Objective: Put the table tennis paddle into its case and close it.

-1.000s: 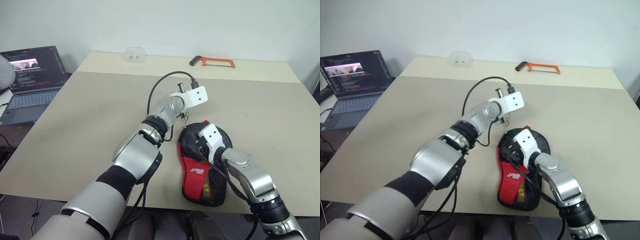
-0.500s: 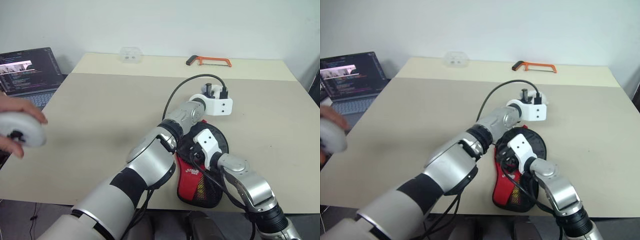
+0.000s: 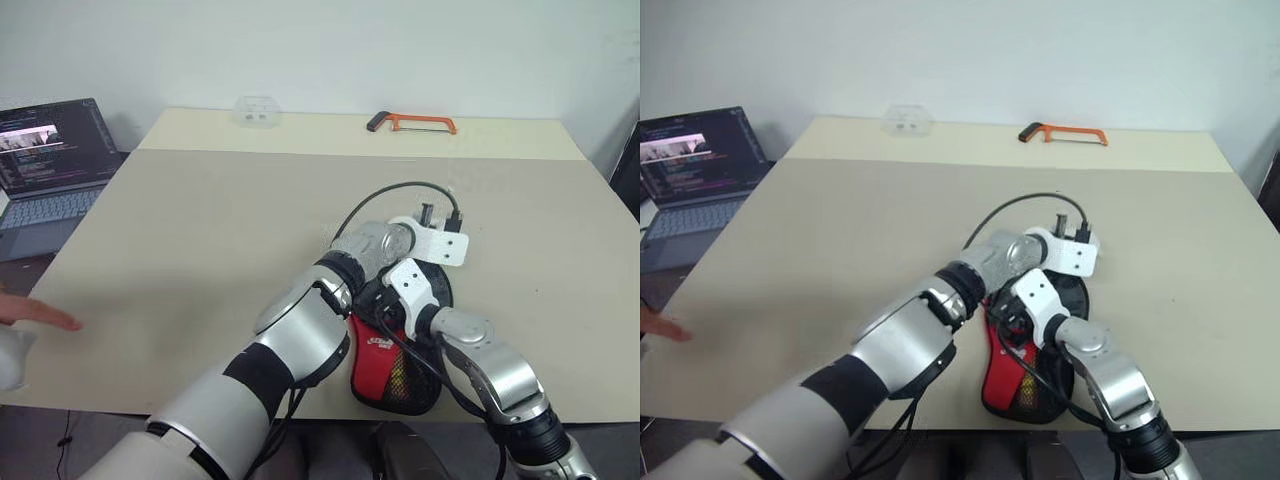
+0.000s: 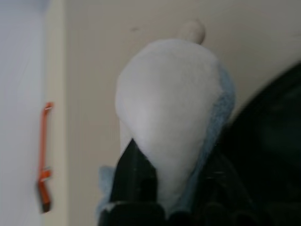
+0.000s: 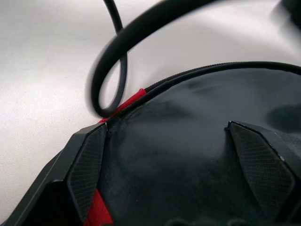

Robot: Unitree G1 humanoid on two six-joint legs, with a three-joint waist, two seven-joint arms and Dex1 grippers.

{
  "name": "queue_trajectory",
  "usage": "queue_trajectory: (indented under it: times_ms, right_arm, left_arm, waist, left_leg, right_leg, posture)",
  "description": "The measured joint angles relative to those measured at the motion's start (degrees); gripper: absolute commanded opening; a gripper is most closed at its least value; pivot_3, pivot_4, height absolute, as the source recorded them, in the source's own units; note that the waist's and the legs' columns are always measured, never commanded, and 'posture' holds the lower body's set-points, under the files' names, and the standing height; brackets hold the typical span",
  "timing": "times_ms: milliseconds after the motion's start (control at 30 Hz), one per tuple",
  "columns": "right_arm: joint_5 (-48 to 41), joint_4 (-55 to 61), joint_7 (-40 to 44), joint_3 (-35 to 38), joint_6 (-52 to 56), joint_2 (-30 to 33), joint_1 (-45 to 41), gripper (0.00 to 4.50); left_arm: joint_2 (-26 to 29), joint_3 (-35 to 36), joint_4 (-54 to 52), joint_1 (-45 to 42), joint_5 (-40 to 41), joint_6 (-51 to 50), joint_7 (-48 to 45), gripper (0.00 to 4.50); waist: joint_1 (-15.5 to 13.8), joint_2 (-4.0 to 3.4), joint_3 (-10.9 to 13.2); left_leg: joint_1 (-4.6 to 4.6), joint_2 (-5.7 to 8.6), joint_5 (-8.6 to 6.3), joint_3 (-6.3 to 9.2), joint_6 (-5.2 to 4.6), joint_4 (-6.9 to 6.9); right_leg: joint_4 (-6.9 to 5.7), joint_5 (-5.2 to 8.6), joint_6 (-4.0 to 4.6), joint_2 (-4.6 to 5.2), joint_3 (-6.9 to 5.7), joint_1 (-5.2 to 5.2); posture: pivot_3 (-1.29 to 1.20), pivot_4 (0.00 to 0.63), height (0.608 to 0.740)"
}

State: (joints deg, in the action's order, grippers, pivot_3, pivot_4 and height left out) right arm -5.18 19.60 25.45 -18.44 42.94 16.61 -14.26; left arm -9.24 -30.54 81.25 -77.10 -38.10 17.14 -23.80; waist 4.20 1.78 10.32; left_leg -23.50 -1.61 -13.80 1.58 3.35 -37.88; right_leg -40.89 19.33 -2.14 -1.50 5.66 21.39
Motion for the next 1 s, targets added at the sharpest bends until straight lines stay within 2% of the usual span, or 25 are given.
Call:
queue_trajectory:
  times_ms: [233, 267, 433, 567, 700, 833, 1000]
  right_arm:
    - [-0.05, -3.68, 2.53, -0.34, -2.5, 0.18, -1.96, 4.5]
    - [-0.05, -4.14, 3.13, -0.35, -2.84, 0.32, -2.35, 4.5]
    - [-0.04, -6.89, 4.57, -0.34, -4.0, 0.41, -4.09, 4.5]
    - [-0.1, -8.77, 5.32, -0.8, -5.27, 0.29, -5.23, 4.5]
    - [-0.12, -9.55, 6.45, -0.85, -6.28, 0.87, -5.52, 4.5]
    - [-0.2, -9.89, 7.5, -0.78, -6.63, 1.6, -5.72, 4.5]
    - [-2.52, -8.36, 11.38, 0.85, -6.11, 4.99, -5.31, 4.5]
  left_arm:
    - [0.83, 1.35, -1.69, 0.85, 1.03, 1.01, -1.44, 4.24]
    - [0.92, 1.64, -1.76, 0.86, 1.12, 1.05, -0.99, 4.47]
    - [1.18, 5.47, -1.7, 0.31, 4.83, 1.44, -2.65, 4.47]
    - [3.17, 9.94, -2.28, -1.39, 10.41, 2.32, -13.42, 4.47]
    - [8.97, 16.65, -6.41, -3.46, 19.27, 1.59, -29.03, 4.47]
    - [16.77, 22.1, -15.39, -2.89, 28.53, -2.72, -46.05, 4.47]
    - [23.67, 25.47, -27.17, 2.06, 36.69, -13.54, -55.58, 4.47]
  waist:
    - [0.45, 0.25, -0.6]
    - [0.46, 0.3, -0.63]
    - [0.53, 0.34, -0.64]
    - [0.61, 0.31, -0.6]
    - [0.61, 0.29, -0.59]
    - [0.57, 0.27, -0.6]
    - [0.38, 0.26, -0.59]
  left_leg:
    - [0.25, -0.01, -0.01, 0.03, -0.02, 0.04]
    - [0.25, -0.01, -0.01, 0.03, -0.02, 0.04]
    - [0.26, -0.02, -0.01, 0.01, -0.02, 0.04]
    - [0.24, -0.01, -0.01, -0.01, -0.02, 0.04]
    - [0.2, -0.02, -0.01, 0.01, -0.01, 0.05]
    - [0.21, -0.03, -0.01, 0.05, -0.01, 0.04]
    - [0.1, -0.03, -0.01, 0.18, -0.01, 0.0]
  right_leg:
    - [0.03, 0.14, -0.22, -0.02, 0.02, -0.28]
    - [0.03, 0.14, -0.23, -0.03, 0.02, -0.28]
    - [0.01, 0.13, -0.22, -0.03, 0.04, -0.26]
    - [0.0, 0.13, -0.22, -0.04, 0.05, -0.23]
    - [0.01, 0.12, -0.19, -0.04, 0.01, -0.21]
    - [0.03, 0.12, -0.18, -0.03, -0.01, -0.24]
    - [0.05, 0.05, -0.07, 0.03, -0.12, -0.22]
  posture:
    - [0.0, 0.15, 0.74]
    - [0.0, 0.15, 0.74]
    - [0.0, 0.15, 0.74]
    - [0.0, 0.15, 0.74]
    - [0.0, 0.15, 0.74]
    - [0.0, 0.15, 0.74]
    - [0.0, 0.15, 0.74]
